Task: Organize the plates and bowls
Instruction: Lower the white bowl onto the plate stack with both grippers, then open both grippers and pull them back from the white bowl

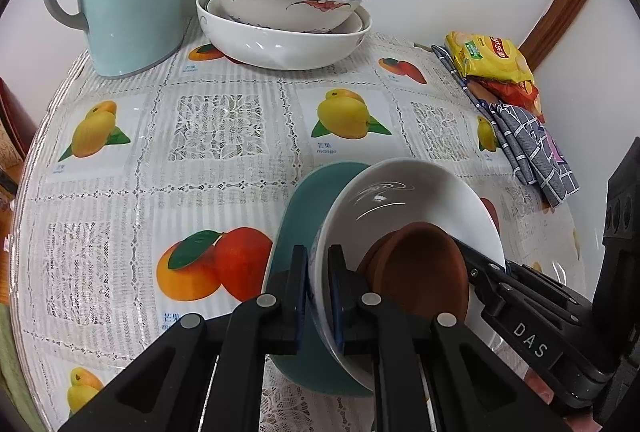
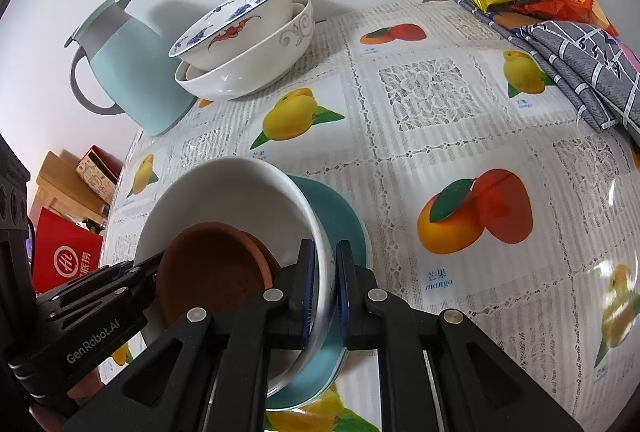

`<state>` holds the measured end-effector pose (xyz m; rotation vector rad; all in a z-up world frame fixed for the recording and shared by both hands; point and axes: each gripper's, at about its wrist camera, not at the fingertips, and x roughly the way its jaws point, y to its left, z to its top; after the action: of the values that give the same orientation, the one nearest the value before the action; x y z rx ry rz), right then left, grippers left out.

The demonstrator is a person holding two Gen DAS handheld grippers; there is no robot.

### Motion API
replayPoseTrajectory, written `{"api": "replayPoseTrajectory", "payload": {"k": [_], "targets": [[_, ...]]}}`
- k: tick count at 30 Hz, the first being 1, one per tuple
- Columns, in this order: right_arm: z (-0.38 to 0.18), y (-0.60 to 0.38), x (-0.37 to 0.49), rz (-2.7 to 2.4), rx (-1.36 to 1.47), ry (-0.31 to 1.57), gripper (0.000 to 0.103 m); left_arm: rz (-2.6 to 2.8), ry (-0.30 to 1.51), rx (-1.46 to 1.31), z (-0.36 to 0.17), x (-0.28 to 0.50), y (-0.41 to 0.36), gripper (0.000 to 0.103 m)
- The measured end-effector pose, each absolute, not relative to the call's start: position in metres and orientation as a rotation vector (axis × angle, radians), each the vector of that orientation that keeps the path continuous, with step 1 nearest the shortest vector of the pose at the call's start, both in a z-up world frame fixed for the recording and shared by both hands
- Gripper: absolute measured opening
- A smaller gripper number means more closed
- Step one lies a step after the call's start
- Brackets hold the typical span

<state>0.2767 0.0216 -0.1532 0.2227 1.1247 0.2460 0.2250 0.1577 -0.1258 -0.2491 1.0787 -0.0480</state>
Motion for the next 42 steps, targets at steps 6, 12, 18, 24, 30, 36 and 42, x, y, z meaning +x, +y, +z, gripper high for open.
{"api": "replayPoseTrajectory", "payload": {"k": [6, 12, 18, 24, 30, 36, 42], "targets": [[-0.153, 0.019, 0.279, 0.258, 0.223, 1.125, 0.011, -0.052, 1.075, -0.257, -0.126, 0.224, 0.159, 0.011], [-0.152, 0.019, 0.278, 0.272, 0.210, 1.132, 0.013, -0.049, 1.074, -0.247, -0.126, 0.221, 0.159, 0.015], [-0.150, 0.016, 0.273, 0.292, 0.217, 1.152, 0.014, -0.032, 1.093, -0.228, -0.125, 0.216, 0.156, 0.016], [-0.144, 0.017, 0.266, 0.290, 0.189, 1.145, 0.015, -0.005, 1.076, -0.210, -0.117, 0.206, 0.157, 0.023], [-0.134, 0.016, 0.259, 0.282, 0.170, 1.125, 0.029, 0.033, 1.041, -0.184, -0.107, 0.195, 0.157, 0.049], [-0.115, 0.005, 0.242, 0.266, 0.169, 1.068, 0.046, 0.044, 1.016, -0.173, -0.094, 0.180, 0.154, 0.050], [-0.095, -0.003, 0.216, 0.247, 0.144, 1.033, 0.047, 0.040, 0.963, -0.161, -0.072, 0.152, 0.143, 0.050]]}}
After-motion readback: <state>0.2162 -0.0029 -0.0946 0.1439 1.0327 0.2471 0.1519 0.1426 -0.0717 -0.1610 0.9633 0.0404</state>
